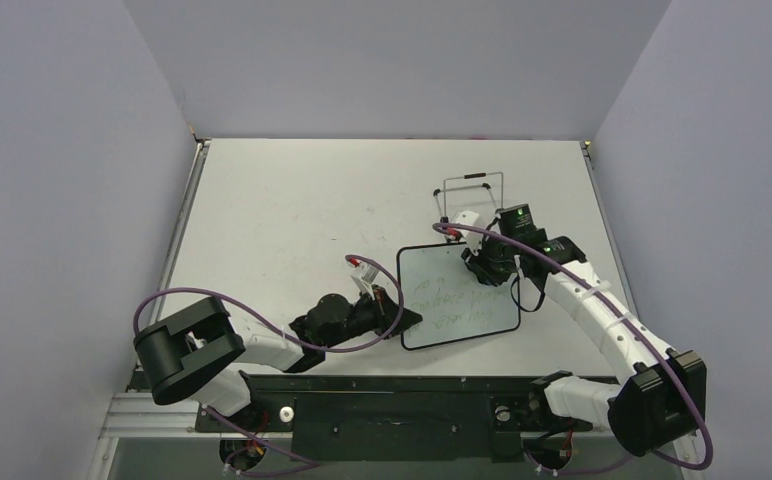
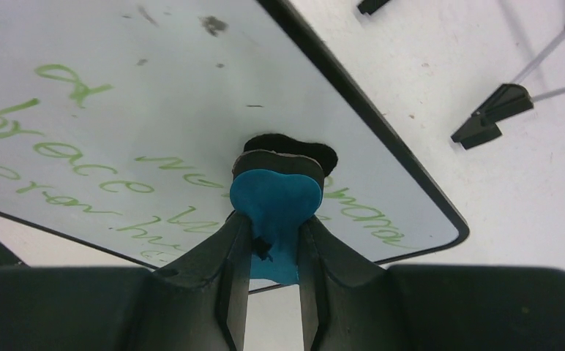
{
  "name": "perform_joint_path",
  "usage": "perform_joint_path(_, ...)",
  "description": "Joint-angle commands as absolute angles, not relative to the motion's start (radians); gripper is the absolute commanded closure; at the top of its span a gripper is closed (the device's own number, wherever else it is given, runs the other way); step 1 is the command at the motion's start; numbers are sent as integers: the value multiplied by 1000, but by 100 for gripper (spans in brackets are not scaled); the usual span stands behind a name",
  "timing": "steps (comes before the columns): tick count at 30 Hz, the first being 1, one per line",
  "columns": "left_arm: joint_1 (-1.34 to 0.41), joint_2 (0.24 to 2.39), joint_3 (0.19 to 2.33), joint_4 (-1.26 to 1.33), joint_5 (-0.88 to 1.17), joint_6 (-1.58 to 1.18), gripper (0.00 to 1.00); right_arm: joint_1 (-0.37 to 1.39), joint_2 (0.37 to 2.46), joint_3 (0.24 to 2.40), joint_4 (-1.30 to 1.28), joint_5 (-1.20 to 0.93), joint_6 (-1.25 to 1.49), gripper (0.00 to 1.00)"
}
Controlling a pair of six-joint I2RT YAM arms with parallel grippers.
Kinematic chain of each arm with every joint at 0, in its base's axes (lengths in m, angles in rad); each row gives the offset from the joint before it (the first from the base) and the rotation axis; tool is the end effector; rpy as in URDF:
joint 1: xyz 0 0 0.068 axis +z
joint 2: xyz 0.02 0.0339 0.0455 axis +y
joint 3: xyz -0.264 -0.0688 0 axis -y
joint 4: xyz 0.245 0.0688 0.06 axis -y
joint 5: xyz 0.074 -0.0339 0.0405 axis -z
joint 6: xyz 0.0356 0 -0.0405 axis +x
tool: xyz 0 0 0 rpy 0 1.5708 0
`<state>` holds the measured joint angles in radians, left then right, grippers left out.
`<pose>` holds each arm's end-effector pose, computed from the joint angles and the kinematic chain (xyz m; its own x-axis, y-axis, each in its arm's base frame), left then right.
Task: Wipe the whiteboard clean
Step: Erase the whiteboard at the center of the board.
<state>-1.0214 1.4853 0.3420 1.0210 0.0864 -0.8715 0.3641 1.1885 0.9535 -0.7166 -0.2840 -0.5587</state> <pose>0.1343 -0.2253 0.1651 -0.7255 -0.2753 -0.6308 0.5269 0.3675 -0.7664 0.2175 0.0936 0.2717 -0.3835 -0.6907 -0.6131 -0.8221 0.5578 -0.1142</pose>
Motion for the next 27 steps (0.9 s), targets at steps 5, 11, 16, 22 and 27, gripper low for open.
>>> perform_joint_path(5, -1037, 1460, 347, 1085, 132, -824, 100, 383, 1136, 896, -747, -301, -604, 100)
perform_joint_path(11, -1038, 1457, 345, 1084, 134, -825, 100, 305, 1199, 967, -723, -230, -567, 100)
perform_joint_path(16, -1038, 1455, 346, 1079, 130, -824, 100, 299, 1239, 1064, -707, -255, -552, 100)
perform_joint_path(22, -1039, 1454, 343, 1081, 128, -824, 100, 337, 1231, 1050, -750, -351, -593, 100)
perform_joint_path(27, -1039, 1454, 341, 1083, 129, -823, 100, 358, 1181, 942, -777, -343, -627, 100)
